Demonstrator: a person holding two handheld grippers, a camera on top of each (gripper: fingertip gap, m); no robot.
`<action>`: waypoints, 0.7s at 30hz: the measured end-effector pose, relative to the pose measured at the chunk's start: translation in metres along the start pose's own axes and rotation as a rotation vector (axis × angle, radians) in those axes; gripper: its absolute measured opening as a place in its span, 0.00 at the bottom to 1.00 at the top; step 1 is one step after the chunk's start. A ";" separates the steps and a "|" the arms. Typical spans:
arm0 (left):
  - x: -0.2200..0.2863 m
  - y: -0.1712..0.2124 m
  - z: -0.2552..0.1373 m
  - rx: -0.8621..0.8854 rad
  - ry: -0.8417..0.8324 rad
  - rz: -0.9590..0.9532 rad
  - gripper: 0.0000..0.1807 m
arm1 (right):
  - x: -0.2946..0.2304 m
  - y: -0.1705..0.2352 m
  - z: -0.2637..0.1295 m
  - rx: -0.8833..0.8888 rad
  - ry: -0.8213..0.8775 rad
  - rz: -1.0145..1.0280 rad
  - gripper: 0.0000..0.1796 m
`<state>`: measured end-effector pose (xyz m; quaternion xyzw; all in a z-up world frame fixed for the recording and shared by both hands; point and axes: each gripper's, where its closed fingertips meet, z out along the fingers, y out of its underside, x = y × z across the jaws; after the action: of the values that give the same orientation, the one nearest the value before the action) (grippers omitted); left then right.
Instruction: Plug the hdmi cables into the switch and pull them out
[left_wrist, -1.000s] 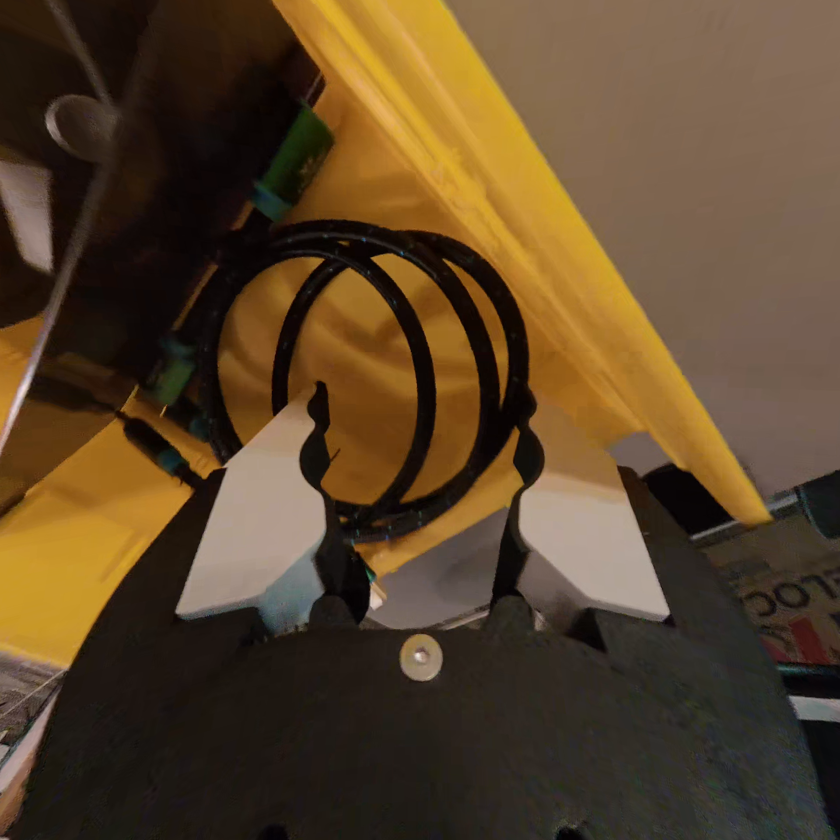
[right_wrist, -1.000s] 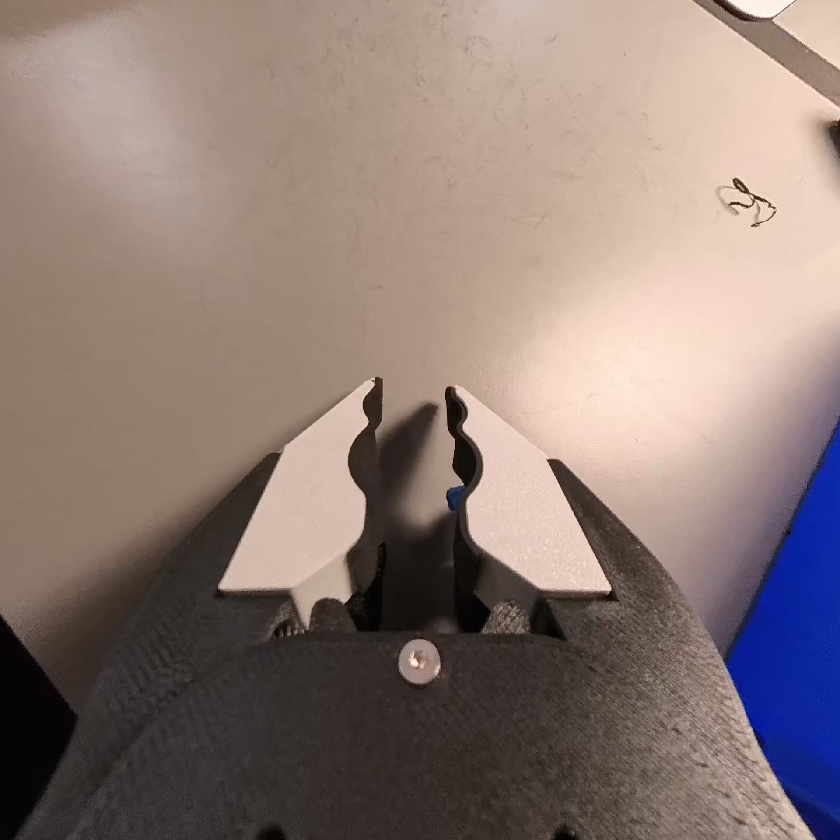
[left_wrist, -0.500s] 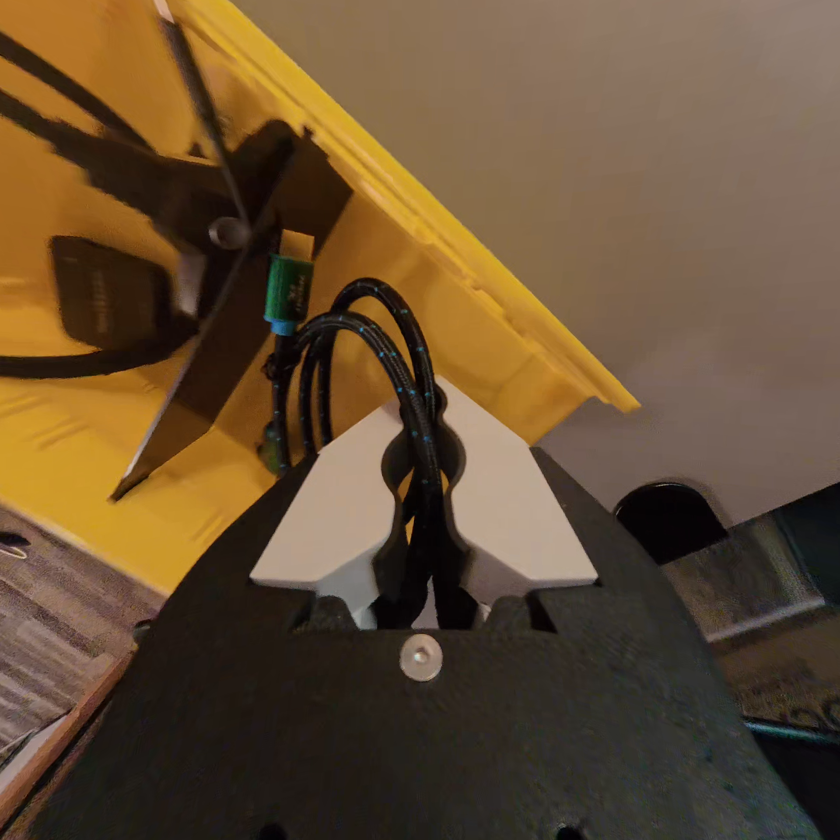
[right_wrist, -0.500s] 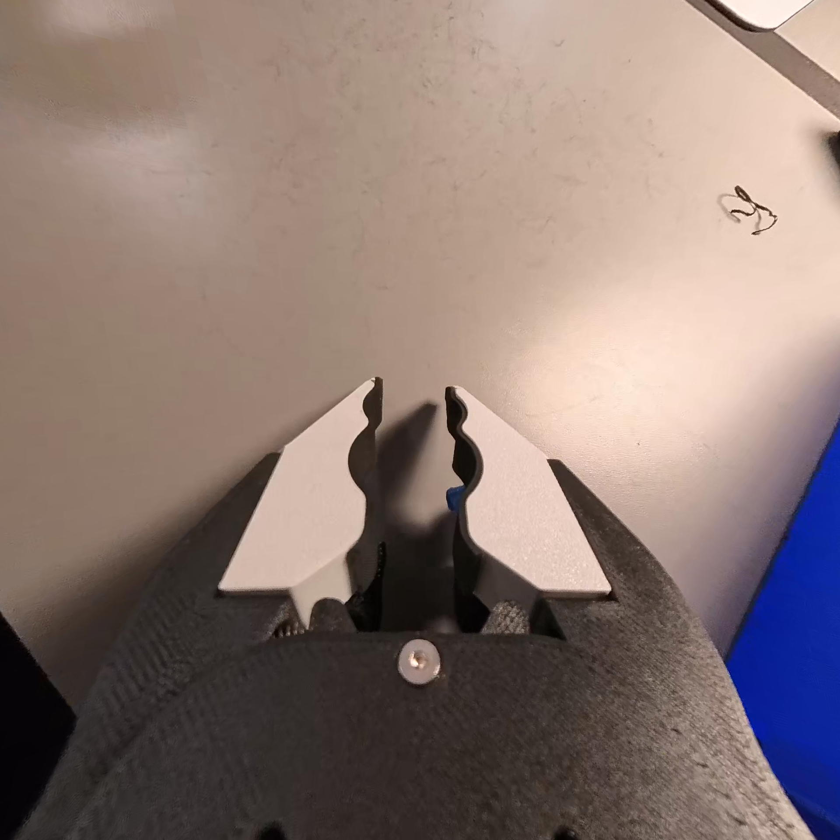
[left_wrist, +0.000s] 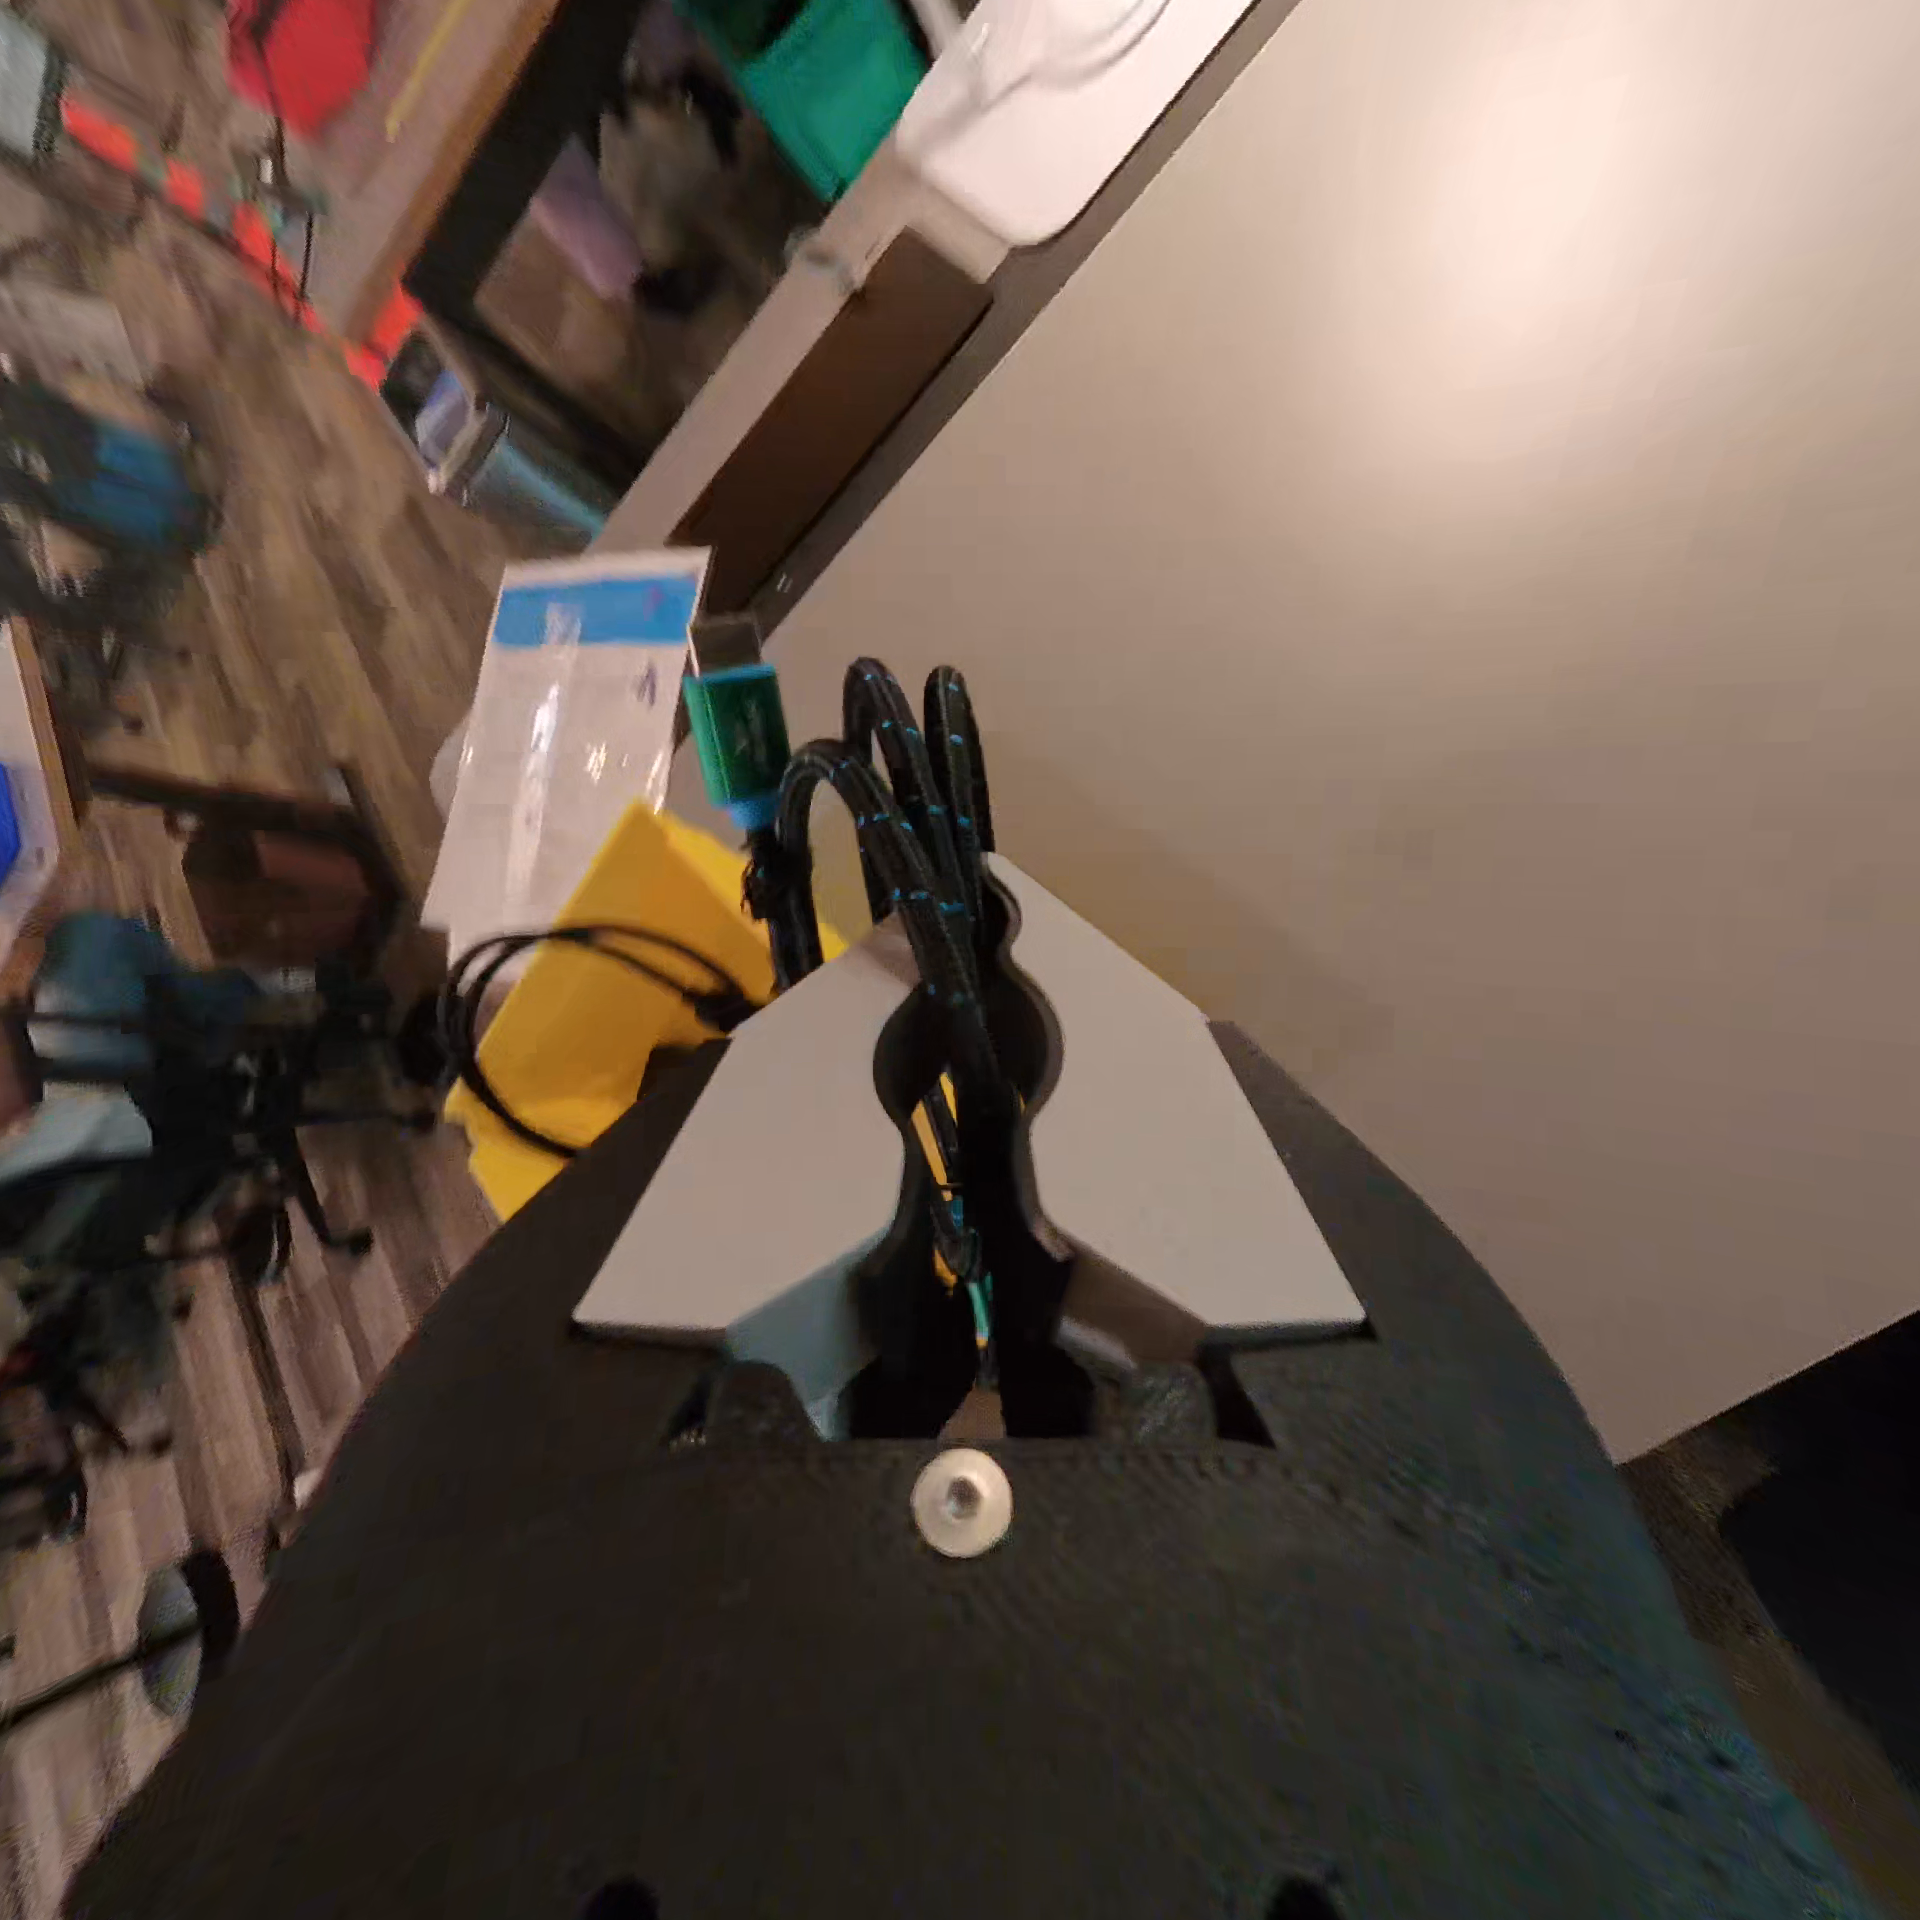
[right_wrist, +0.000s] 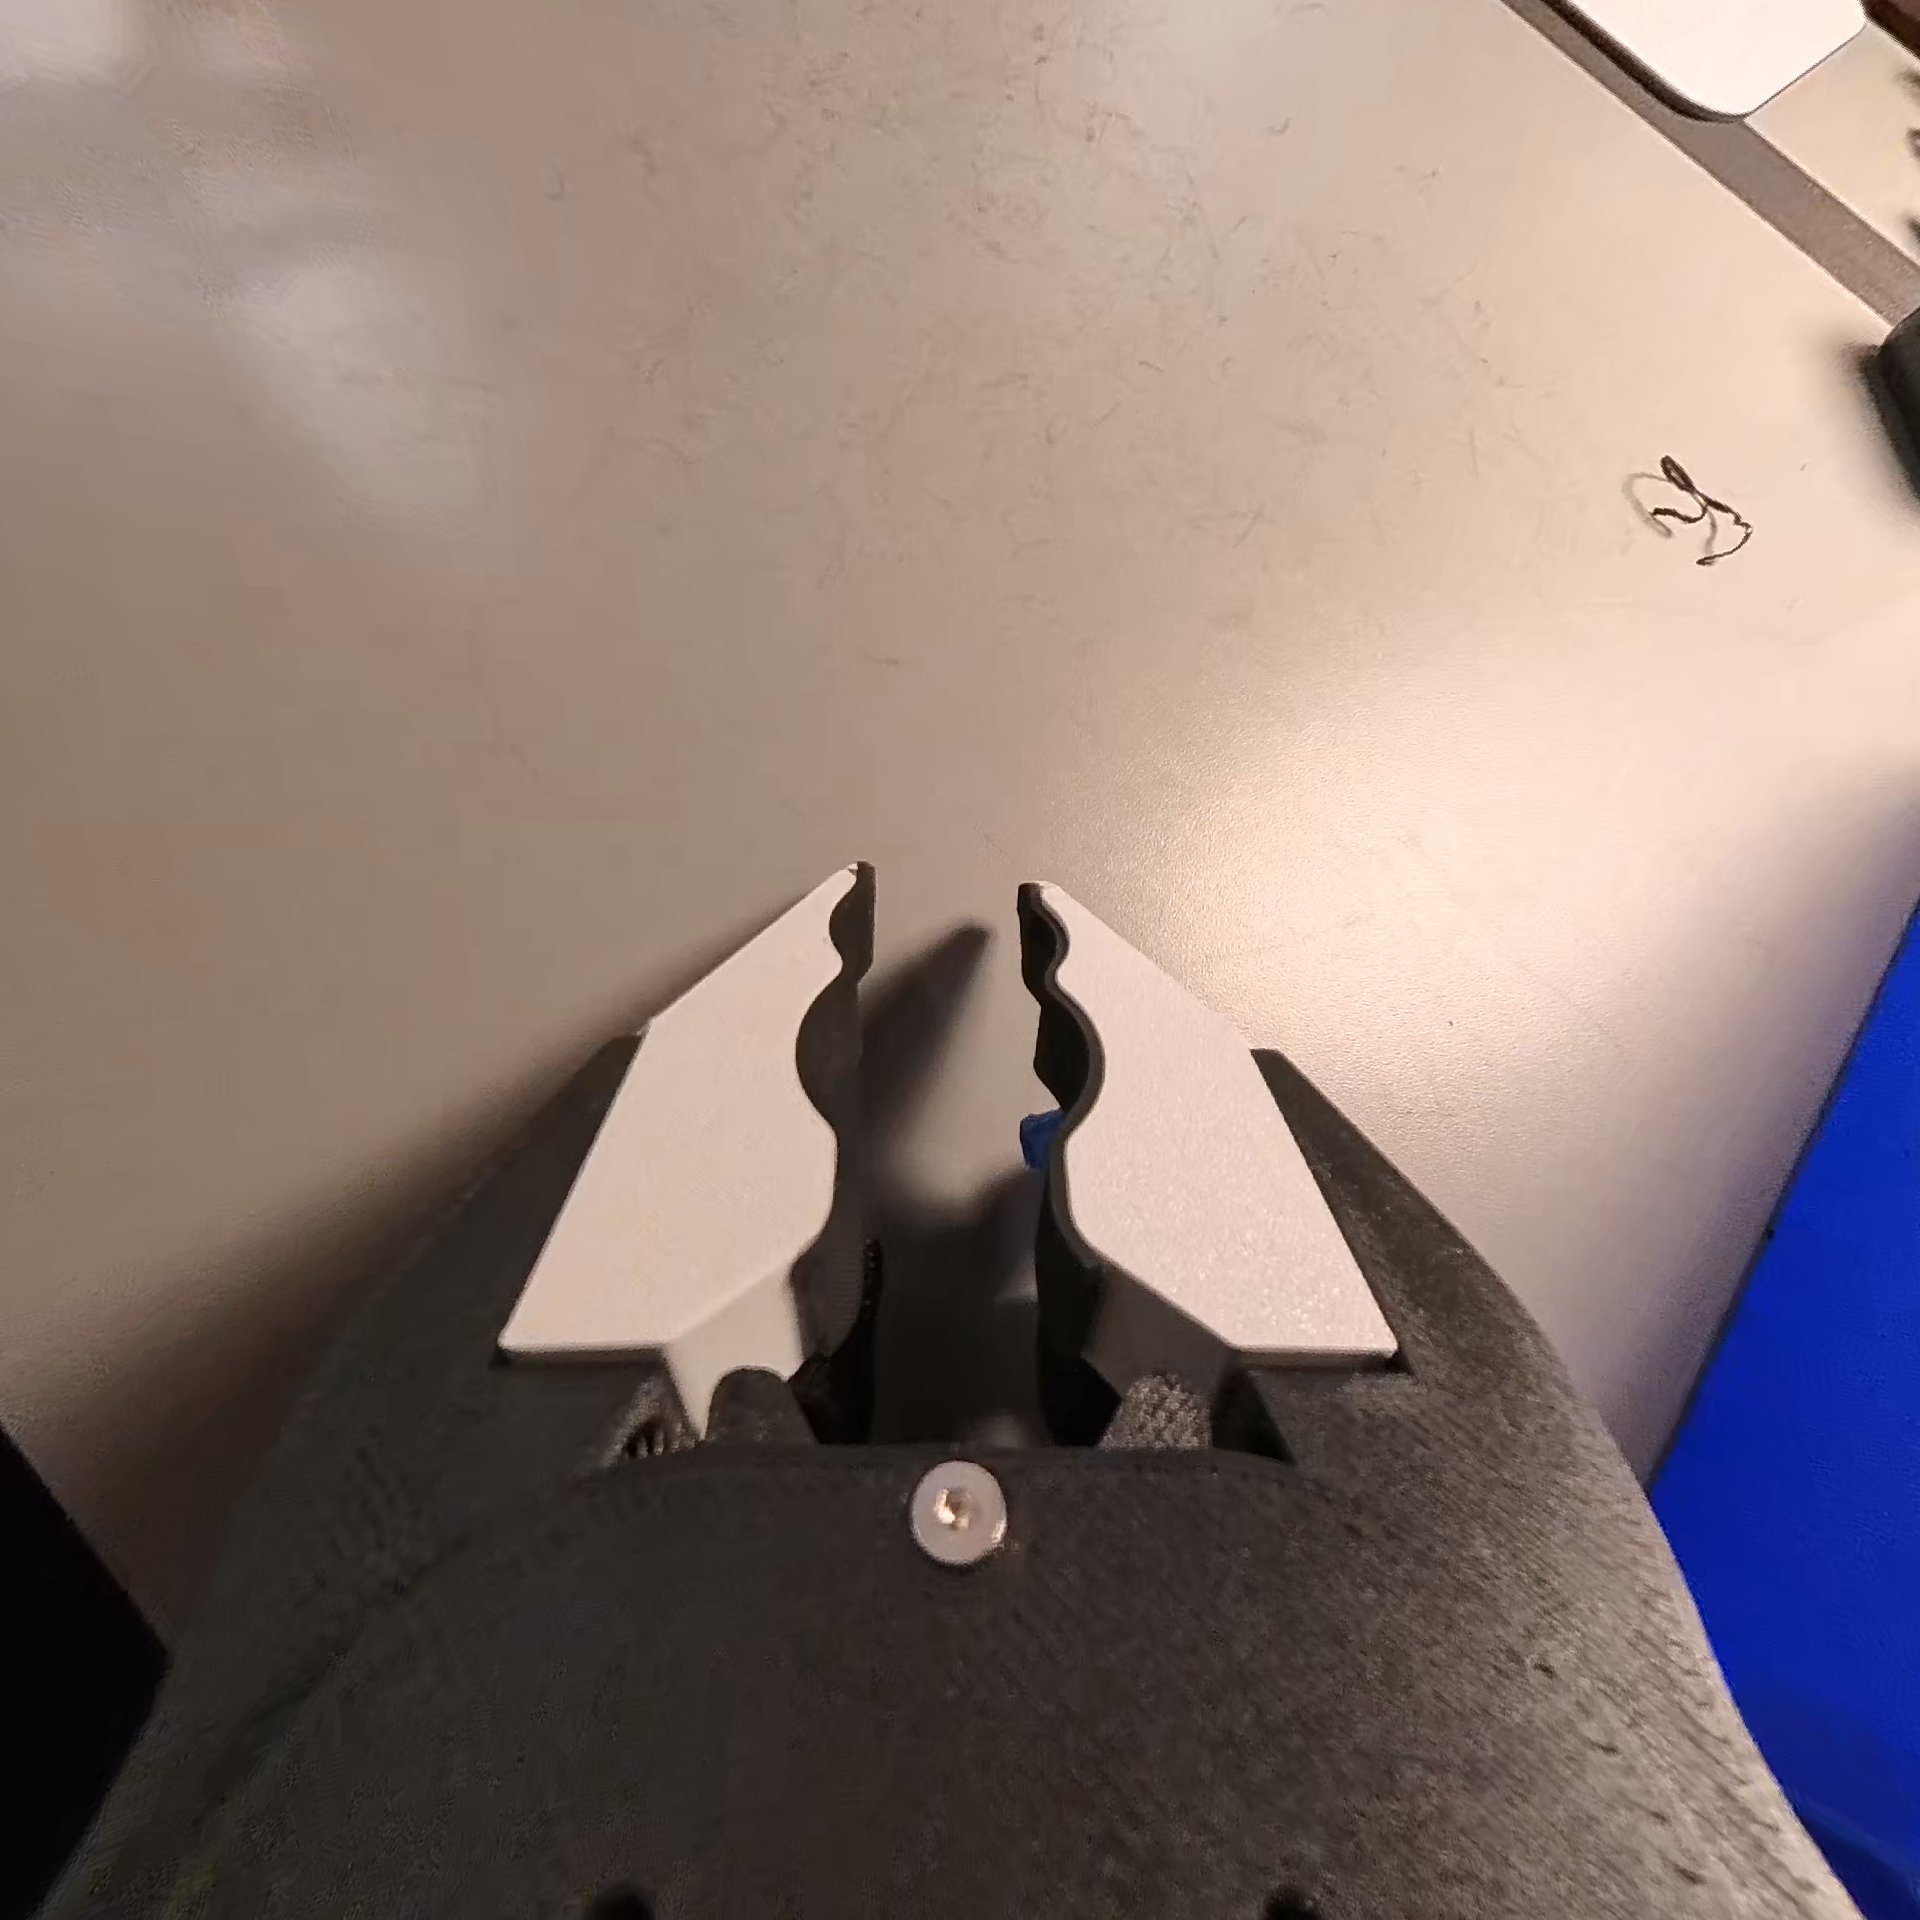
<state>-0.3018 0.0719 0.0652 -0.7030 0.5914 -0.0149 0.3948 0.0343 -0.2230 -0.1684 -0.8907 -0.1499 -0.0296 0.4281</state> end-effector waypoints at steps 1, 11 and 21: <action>0.016 -0.013 0.003 0.023 0.020 0.030 0.00 | 0.000 0.000 0.000 0.002 0.004 -0.002 0.17; 0.190 -0.096 0.055 0.208 0.538 0.102 0.00 | 0.000 0.000 -0.001 0.008 0.009 -0.009 0.17; 0.184 -0.061 0.171 0.071 0.723 -0.362 0.00 | -0.002 -0.001 -0.002 0.013 0.005 -0.024 0.17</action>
<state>-0.1133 0.0079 -0.0997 -0.7311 0.5579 -0.3510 0.1763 0.0326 -0.2241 -0.1671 -0.8860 -0.1598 -0.0360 0.4338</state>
